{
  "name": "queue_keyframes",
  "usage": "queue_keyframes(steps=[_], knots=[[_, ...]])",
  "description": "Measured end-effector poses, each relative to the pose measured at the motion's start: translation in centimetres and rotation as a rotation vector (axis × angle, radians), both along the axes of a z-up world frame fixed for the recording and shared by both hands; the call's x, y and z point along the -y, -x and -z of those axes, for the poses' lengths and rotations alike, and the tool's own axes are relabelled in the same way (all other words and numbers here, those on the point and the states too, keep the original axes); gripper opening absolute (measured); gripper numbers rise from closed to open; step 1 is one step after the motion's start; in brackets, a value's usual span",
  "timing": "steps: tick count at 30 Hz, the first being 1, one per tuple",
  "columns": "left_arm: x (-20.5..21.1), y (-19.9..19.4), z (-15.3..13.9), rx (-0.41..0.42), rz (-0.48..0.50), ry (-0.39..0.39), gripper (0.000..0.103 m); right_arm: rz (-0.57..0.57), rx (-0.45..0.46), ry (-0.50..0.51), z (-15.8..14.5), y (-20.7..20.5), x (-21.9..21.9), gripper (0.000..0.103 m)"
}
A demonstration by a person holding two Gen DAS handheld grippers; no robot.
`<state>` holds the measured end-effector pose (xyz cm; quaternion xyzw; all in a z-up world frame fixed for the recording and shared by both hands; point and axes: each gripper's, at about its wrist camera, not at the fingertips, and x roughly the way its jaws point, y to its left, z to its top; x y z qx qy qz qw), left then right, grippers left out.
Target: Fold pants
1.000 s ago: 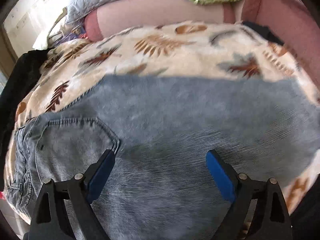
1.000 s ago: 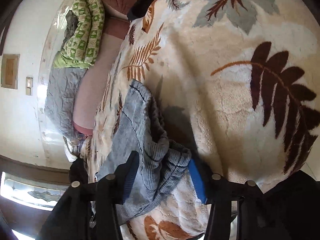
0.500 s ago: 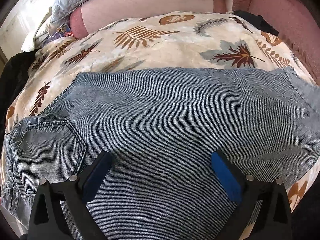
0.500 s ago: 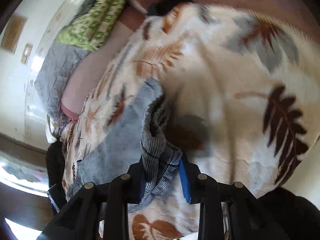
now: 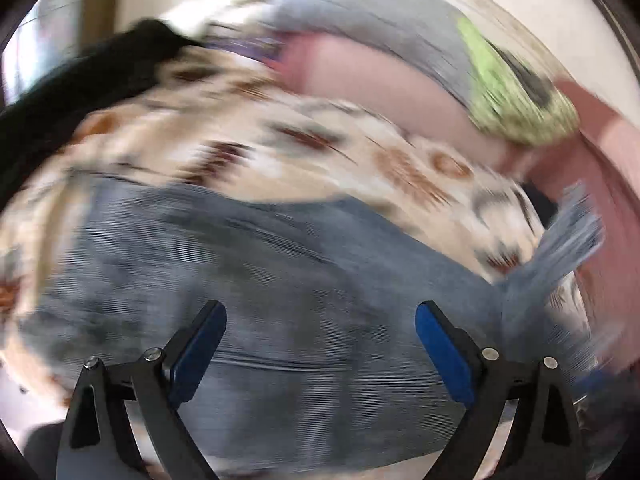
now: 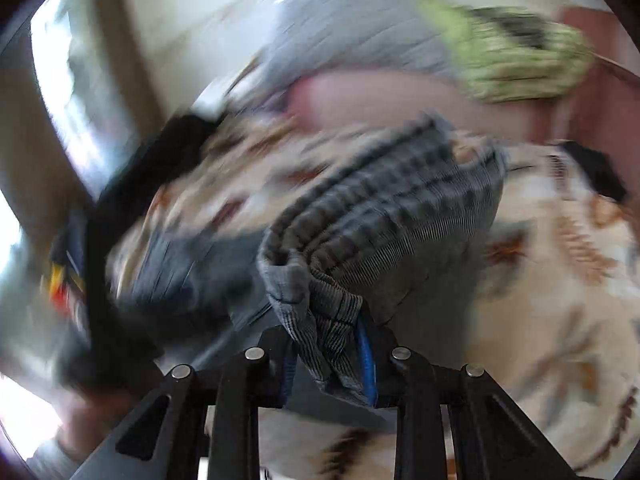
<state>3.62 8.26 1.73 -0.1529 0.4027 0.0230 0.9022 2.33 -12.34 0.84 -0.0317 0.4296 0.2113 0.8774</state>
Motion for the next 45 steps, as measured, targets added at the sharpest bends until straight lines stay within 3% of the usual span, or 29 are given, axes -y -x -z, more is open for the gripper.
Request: queue_keyframes(steps=[2,3,4,5,6,9,14,16,17,18,19,20,21,24,27,30,32,33,34,37,39,41,42,45], knots=[[-2.3,1.1,-0.5,-0.003,-0.042,-0.023,0.096,-0.094,-0.139,0.054,5.5,-0.6,-3.0,0.048],[-2.9,1.4,-0.7,-0.005,-0.043,-0.031,0.096,-0.093,-0.153,0.059,6.7,-0.4,-3.3,0.051],[-3.1,1.8,-0.8,-0.004,-0.034,-0.036,0.096,-0.092,-0.069,0.028,6.2,0.6,-3.0,0.056],[-2.9,2.0,-1.0,-0.003,-0.016,-0.037,0.096,-0.109,-0.078,-0.029,5.6,1.0,-2.5,0.07],[-2.7,2.0,-1.1,-0.002,-0.002,-0.031,0.096,-0.099,-0.093,-0.097,5.0,1.4,-1.4,0.074],[-0.4,1.2,-1.6,-0.001,0.073,0.016,0.096,-0.036,-0.1,-0.238,3.5,2.2,2.7,0.075],[5.5,-0.2,-1.8,0.014,0.241,0.076,0.096,0.21,-0.147,-0.54,3.7,1.9,12.8,0.08],[8.0,-1.6,0.8,-0.082,0.257,0.01,0.096,0.292,-0.274,-0.6,6.4,0.8,15.5,0.084],[9.2,-2.5,2.9,-0.168,0.266,-0.065,0.096,0.308,-0.363,-0.649,8.1,0.0,16.5,0.084],[10.3,-3.3,5.6,-0.282,0.274,-0.155,0.095,0.305,-0.374,-0.715,8.5,-0.1,17.4,0.084],[11.0,-3.1,6.8,-0.265,0.284,-0.226,0.096,0.303,-0.401,-0.76,8.1,-0.3,18.3,0.084],[11.5,-2.4,6.1,-0.205,0.285,-0.272,0.096,0.297,-0.404,-0.774,7.5,-0.6,18.6,0.084],[11.8,-2.2,5.5,-0.209,0.289,-0.288,0.096,0.285,-0.37,-0.793,6.2,-0.9,19.2,0.084],[12.0,-1.6,2.1,-0.104,0.292,-0.241,0.096,0.246,-0.312,-0.819,3.7,-3.5,19.7,0.084],[12.9,-1.7,0.8,-0.048,0.321,-0.262,0.096,0.241,-0.335,-0.763,3.8,-8.0,19.1,0.084],[12.9,-2.9,3.2,-0.133,0.325,-0.245,0.096,0.238,-0.377,-0.603,5.6,-12.5,18.0,0.081],[12.4,-3.0,5.2,-0.19,0.303,-0.216,0.096,0.219,-0.431,-0.527,7.6,-14.6,17.0,0.056],[12.1,-3.3,6.1,-0.221,0.297,-0.198,0.096,0.207,-0.457,-0.483,8.5,-15.5,16.2,0.049],[12.2,-3.0,6.2,-0.193,0.301,-0.207,0.096,0.2,-0.45,-0.455,9.0,-15.5,16.0,0.029],[12.6,-2.4,6.2,-0.171,0.316,-0.246,0.096,0.183,-0.344,-0.359,7.1,-15.1,15.1,0.013],[12.4,-2.2,6.3,-0.158,0.319,-0.239,0.096,0.177,-0.23,-0.225,5.6,-14.2,13.9,0.013],[12.6,-1.9,6.3,-0.145,0.319,-0.257,0.096,0.17,-0.269,-0.107,7.8,-14.8,12.7,0.015],[12.6,-1.7,6.3,-0.145,0.318,-0.26,0.096,0.178,-0.259,-0.118,8.1,-14.8,12.8,0.015],[12.0,-2.0,5.4,-0.14,0.316,-0.211,0.096,0.225,-0.237,-0.23,6.2,-13.5,14.5,0.033]])
